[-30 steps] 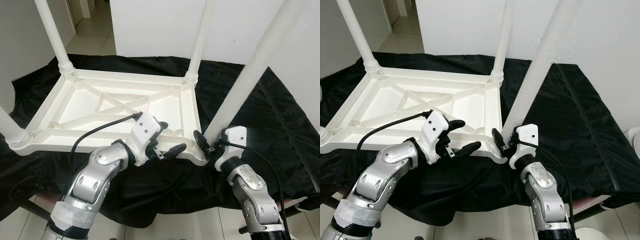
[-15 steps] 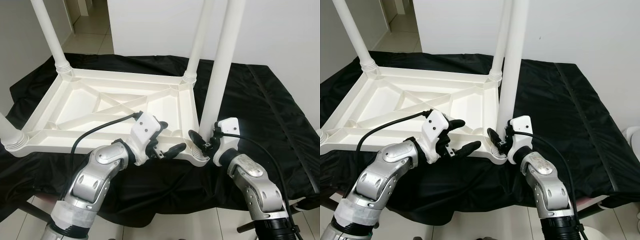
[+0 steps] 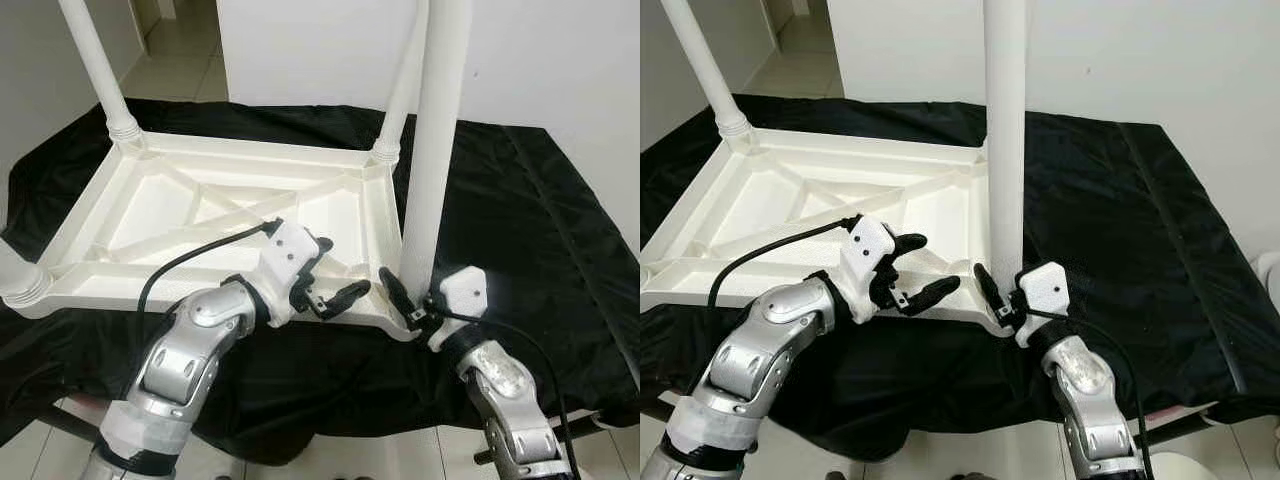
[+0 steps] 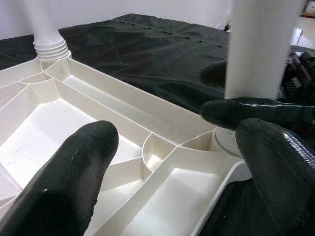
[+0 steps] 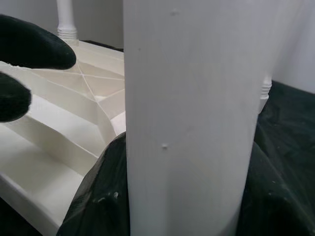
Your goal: Building children table
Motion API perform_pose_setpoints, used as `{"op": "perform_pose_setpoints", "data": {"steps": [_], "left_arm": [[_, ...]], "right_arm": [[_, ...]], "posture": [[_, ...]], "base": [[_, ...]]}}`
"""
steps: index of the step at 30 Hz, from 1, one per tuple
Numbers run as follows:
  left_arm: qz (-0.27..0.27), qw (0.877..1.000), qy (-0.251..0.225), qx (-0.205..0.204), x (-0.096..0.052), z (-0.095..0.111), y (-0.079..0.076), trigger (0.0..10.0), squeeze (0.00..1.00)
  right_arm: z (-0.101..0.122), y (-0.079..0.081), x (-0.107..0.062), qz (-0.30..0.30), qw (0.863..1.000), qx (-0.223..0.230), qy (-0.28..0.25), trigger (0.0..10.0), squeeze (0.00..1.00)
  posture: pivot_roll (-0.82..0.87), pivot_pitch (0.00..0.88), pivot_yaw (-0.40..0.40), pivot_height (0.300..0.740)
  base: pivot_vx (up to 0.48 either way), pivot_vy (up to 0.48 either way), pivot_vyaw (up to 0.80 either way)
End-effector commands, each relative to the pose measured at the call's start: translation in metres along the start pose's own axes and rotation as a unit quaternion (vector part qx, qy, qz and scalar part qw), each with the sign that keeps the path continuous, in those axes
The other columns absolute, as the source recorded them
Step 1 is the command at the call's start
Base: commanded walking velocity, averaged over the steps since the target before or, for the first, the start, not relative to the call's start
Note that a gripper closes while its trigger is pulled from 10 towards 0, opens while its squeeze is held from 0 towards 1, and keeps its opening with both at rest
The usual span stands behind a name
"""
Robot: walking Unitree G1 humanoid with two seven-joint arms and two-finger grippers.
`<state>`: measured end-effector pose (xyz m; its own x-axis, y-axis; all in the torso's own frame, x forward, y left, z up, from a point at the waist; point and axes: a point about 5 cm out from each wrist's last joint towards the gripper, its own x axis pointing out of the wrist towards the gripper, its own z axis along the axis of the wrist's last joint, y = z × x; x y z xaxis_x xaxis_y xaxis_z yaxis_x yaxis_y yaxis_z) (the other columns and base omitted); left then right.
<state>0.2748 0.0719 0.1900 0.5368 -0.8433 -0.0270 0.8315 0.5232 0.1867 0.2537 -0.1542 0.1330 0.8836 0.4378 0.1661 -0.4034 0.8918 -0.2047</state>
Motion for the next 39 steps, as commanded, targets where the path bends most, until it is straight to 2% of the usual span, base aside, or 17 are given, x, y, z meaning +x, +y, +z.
{"op": "perform_pose_setpoints", "data": {"steps": [1, 5, 11, 12, 15, 17, 22, 31, 33, 35, 39], "left_arm": [[0.013, 1.000, 0.000, 0.002, 0.000, 0.002, 0.001, 10.0, 0.00], [0.011, 1.000, 0.000, 0.002, 0.001, 0.002, 0.001, 10.0, 0.00], [0.011, 1.000, 0.000, 0.004, 0.000, 0.003, 0.001, 10.0, 0.00], [0.012, 1.000, 0.000, 0.005, 0.000, 0.004, 0.001, 10.0, 0.00], [0.012, 1.000, 0.000, 0.005, 0.000, 0.004, 0.001, 10.0, 0.00], [0.012, 1.000, 0.000, 0.005, 0.000, 0.004, 0.001, 10.0, 0.00], [0.012, 1.000, 0.001, 0.006, -0.001, 0.004, 0.002, 10.0, 0.00], [0.010, 1.000, 0.002, 0.010, 0.000, 0.005, 0.003, 10.0, 0.00], [0.009, 1.000, 0.002, 0.011, 0.000, 0.005, 0.004, 10.0, 0.00], [0.009, 1.000, 0.002, 0.012, 0.001, 0.006, 0.004, 10.0, 0.00], [0.009, 1.000, 0.001, 0.012, 0.001, 0.006, 0.004, 10.0, 0.00]], "right_arm": [[-0.037, 0.005, -0.018, -0.001, 0.996, 0.010, 0.087, 10.0, 0.00], [-0.036, 0.004, -0.020, -0.010, 0.997, 0.001, 0.071, 10.0, 0.00], [-0.043, 0.004, -0.030, -0.046, 0.998, 0.024, 0.043, 10.0, 0.00], [-0.044, 0.004, -0.032, -0.068, 0.996, 0.052, 0.025, 10.0, 0.00], [-0.044, 0.004, -0.032, -0.080, 0.994, 0.069, 0.017, 10.0, 0.00], [-0.046, 0.004, -0.033, -0.106, 0.988, 0.108, 0.011, 10.0, 0.00], [-0.049, 0.007, -0.033, -0.113, 0.988, 0.105, 0.005, 10.0, 0.00], [-0.051, 0.009, -0.027, -0.092, 0.991, 0.094, 0.020, 10.0, 0.00], [-0.054, 0.007, -0.024, -0.092, 0.990, 0.102, 0.039, 10.0, 0.00], [-0.062, 0.005, -0.020, -0.087, 0.987, 0.109, 0.079, 10.0, 0.00], [-0.062, 0.006, -0.016, -0.077, 0.987, 0.110, 0.090, 10.0, 0.00]], "posture": [[-0.03, 0.124, 0.000, 0.740], [-0.03, 0.124, 0.003, 0.740], [-0.02, 0.125, 0.003, 0.740], [-0.02, 0.124, 0.003, 0.740], [-0.02, 0.124, 0.003, 0.740], [-0.01, 0.125, 0.005, 0.740], [-0.01, 0.123, 0.012, 0.740], [-0.01, 0.118, 0.018, 0.740], [-0.01, 0.114, 0.020, 0.740], [-0.01, 0.112, 0.020, 0.740], [-0.01, 0.109, 0.018, 0.740]], "base": [[0.000, 0.000, 0.00], [0.000, 0.000, 0.00], [0.000, 0.000, 0.00], [0.000, 0.000, 0.00], [0.000, 0.000, 0.00], [0.000, 0.000, 0.00], [0.000, 0.000, 0.00], [0.000, 0.000, 0.00], [0.000, 0.000, 0.00], [0.000, 0.000, 0.00], [0.000, 0.000, 0.00]]}}
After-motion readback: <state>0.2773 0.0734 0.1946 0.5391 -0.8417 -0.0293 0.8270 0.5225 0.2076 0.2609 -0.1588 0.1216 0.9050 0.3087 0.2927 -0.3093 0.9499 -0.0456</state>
